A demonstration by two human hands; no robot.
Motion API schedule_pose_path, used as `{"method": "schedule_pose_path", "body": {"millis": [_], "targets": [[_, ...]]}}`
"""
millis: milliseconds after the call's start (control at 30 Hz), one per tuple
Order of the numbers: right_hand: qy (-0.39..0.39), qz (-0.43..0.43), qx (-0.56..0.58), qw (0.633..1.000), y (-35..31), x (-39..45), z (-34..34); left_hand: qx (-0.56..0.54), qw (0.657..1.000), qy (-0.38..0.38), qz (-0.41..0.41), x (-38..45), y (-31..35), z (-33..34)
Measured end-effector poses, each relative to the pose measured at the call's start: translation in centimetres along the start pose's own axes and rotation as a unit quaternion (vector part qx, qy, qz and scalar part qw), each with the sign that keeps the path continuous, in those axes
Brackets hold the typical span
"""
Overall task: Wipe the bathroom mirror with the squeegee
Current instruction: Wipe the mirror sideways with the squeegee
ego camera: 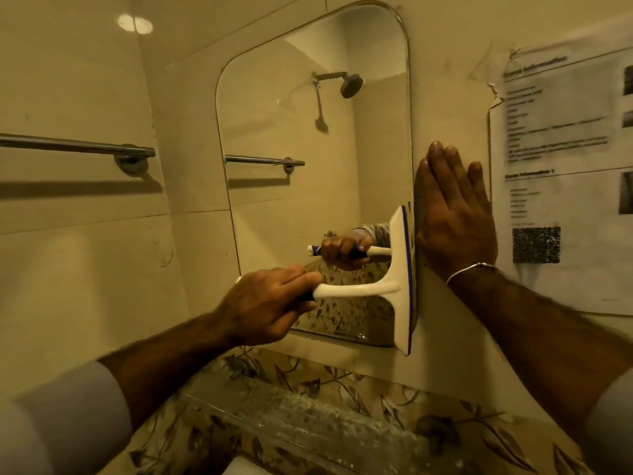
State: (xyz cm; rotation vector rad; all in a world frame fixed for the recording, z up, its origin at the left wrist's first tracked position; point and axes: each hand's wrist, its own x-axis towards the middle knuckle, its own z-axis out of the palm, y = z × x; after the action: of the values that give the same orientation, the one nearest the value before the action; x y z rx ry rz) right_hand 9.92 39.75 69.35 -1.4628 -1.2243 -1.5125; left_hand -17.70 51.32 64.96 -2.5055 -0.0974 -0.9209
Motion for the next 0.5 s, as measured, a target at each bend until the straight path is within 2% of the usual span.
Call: {"method": "schedule_pose_path", "body": {"millis": [500], "targets": [[0.01, -0.006, -0.003, 1.0, 0.0, 0.0, 0.2, 0.006, 1.0, -0.009, -0.013, 0.5, -0.9, 3.4]]}}
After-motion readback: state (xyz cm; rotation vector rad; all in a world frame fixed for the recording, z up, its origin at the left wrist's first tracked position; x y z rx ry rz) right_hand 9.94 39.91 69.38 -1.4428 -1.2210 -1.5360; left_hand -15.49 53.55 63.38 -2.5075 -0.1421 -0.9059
